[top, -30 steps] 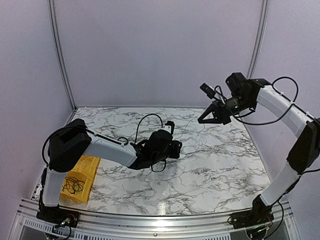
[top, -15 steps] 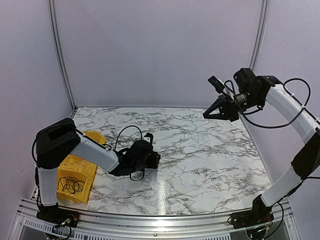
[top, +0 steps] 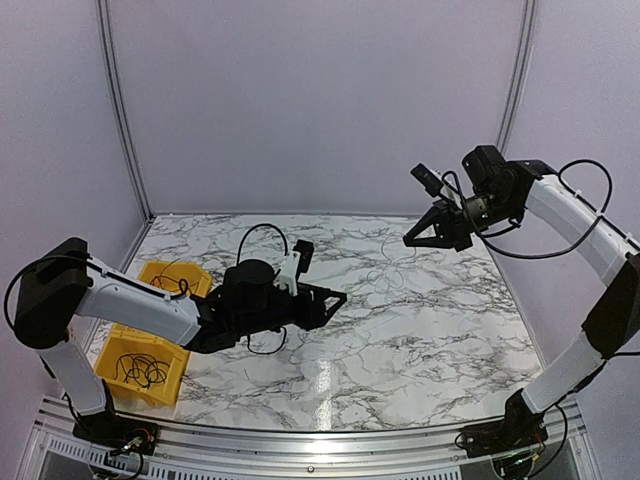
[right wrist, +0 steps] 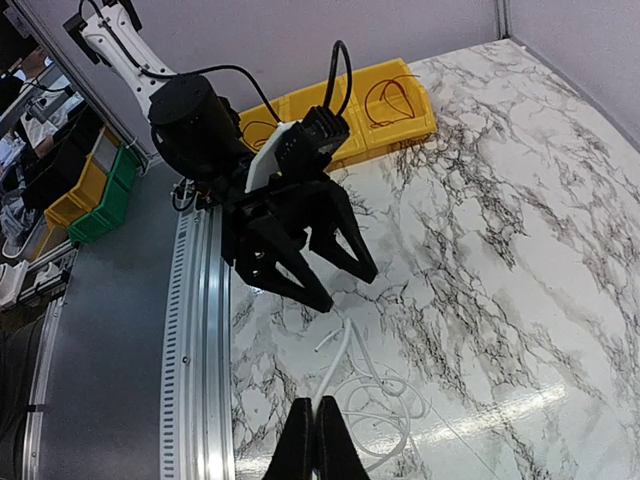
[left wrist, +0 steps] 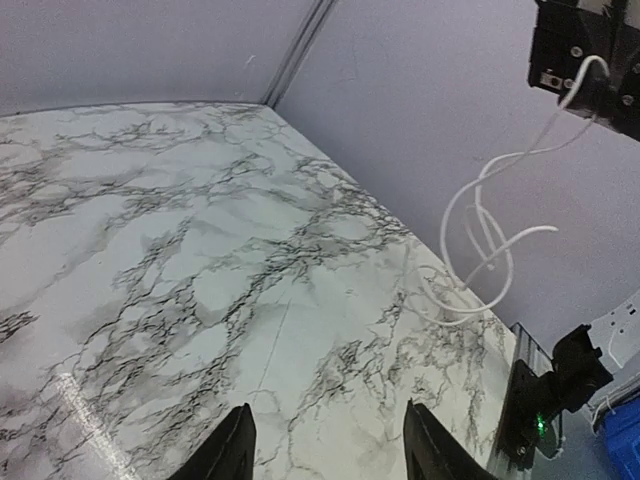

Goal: Untangle the cables

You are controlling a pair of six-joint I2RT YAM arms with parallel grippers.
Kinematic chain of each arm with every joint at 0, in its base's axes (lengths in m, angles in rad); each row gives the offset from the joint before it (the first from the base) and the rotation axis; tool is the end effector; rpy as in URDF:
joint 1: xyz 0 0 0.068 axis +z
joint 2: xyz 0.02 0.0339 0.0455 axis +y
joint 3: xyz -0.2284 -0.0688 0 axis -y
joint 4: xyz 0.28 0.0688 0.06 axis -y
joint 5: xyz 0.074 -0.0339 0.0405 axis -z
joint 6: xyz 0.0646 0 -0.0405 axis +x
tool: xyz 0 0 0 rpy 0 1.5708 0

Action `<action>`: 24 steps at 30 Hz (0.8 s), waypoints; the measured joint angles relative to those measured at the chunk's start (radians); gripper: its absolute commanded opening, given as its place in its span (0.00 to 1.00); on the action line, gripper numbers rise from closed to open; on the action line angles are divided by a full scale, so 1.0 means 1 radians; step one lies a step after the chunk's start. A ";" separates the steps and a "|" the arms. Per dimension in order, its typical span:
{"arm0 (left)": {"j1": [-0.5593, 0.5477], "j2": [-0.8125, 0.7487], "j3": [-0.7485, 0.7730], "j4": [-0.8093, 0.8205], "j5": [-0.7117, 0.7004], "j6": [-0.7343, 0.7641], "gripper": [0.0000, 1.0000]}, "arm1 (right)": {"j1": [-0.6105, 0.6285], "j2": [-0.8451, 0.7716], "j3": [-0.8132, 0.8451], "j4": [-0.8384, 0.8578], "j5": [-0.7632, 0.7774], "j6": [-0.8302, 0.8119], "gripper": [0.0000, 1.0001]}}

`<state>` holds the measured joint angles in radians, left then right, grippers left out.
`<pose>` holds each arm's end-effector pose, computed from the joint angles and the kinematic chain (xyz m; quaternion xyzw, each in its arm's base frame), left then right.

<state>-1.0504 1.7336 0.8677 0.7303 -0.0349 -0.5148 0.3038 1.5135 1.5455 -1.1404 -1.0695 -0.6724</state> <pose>0.2115 -0.3645 0.1458 0.1883 0.7295 -0.4543 0.4755 0.2996 0.1533 0.3164 -0.4959 0.6849 0.4515 0.2847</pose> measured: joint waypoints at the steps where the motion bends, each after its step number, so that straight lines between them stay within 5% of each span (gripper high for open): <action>1: -0.006 0.000 0.010 0.008 0.018 0.004 0.53 | 0.000 0.001 0.000 0.002 0.002 0.001 0.00; 8: -0.031 0.021 0.094 0.047 0.061 0.040 0.51 | 0.000 0.005 -0.019 0.011 0.009 0.013 0.00; 24: -0.030 0.172 0.249 0.048 0.080 0.138 0.17 | 0.000 0.019 -0.024 0.019 0.009 0.018 0.00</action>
<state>-1.0805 1.9057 1.1172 0.7788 0.0448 -0.3767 0.3038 1.5326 1.5211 -1.1217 -1.0603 -0.6544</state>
